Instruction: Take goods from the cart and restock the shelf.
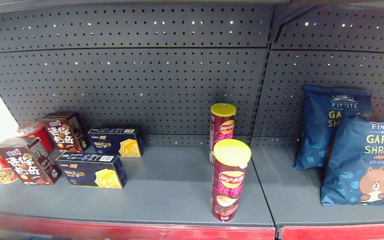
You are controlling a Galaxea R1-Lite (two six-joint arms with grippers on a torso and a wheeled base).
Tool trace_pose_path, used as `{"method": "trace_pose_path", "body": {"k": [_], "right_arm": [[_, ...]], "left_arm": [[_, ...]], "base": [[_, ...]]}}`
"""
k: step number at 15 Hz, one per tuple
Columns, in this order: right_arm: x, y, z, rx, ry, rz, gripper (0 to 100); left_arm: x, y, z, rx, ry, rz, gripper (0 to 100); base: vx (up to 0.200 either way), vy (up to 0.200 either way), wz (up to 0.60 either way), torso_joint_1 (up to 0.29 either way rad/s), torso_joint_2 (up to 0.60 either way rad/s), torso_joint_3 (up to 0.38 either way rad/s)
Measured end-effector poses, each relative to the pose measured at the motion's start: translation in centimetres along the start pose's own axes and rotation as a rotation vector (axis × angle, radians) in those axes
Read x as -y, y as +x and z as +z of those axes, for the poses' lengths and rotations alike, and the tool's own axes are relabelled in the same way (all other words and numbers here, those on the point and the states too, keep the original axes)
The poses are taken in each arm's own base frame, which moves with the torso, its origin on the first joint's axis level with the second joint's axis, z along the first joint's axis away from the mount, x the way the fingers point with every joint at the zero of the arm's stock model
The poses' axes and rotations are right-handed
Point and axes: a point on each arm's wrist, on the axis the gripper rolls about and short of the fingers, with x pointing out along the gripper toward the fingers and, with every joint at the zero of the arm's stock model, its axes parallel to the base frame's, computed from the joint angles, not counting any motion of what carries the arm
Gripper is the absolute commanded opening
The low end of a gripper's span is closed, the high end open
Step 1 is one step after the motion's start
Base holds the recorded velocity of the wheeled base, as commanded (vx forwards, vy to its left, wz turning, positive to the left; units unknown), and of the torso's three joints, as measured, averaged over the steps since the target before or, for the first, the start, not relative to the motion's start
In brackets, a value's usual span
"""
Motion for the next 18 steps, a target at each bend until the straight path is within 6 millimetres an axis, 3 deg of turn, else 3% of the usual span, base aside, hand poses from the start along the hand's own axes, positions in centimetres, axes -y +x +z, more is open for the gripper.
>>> {"method": "trace_pose_path", "body": {"k": [18], "right_arm": [[-0.01,0.01,-0.01,-0.001,-0.003,0.003,100]], "left_arm": [[-0.07,0.01,0.00,-0.001,-0.022,0.030,100]], "base": [[0.000,-0.011,-0.03,0.000,0.00,0.001]]}}
